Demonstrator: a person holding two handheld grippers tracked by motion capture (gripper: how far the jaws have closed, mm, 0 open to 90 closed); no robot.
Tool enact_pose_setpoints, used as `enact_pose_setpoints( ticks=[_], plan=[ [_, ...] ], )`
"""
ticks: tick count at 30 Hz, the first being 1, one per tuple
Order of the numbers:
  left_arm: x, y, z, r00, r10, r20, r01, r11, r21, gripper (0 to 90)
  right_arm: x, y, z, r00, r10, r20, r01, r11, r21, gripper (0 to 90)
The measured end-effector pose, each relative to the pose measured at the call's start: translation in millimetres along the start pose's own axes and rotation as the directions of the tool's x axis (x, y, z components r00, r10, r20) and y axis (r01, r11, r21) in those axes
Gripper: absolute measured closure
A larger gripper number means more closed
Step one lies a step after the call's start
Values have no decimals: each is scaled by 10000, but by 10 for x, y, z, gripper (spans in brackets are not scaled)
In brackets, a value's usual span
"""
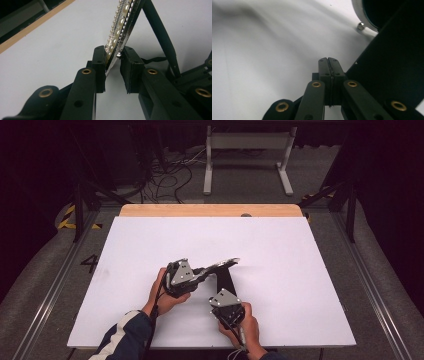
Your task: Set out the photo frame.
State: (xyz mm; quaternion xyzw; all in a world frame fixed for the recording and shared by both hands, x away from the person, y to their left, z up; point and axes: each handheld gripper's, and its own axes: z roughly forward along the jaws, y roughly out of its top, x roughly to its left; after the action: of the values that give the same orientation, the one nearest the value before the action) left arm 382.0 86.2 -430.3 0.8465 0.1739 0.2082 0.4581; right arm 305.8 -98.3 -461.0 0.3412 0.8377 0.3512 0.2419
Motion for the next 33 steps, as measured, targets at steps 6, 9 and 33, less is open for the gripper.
enact_pose_setpoints(
  ticks=[6,9,33],
  plan=[
    [-25,-12,25,9994,-323,-78,321,9994,-159,716,-94,-25,-52,9987,331,-400,-328,9994,79,900],
    [3,-51,115,9992,-359,-156,363,9991,232,561,-113,-28,-58,9980,431,-453,-427,9990,113,900],
    [-3,-124,220,9999,-43,104,34,9963,856,780,-286,-124,-39,9892,1025,-1052,-1007,9947,224,900]
  ],
)
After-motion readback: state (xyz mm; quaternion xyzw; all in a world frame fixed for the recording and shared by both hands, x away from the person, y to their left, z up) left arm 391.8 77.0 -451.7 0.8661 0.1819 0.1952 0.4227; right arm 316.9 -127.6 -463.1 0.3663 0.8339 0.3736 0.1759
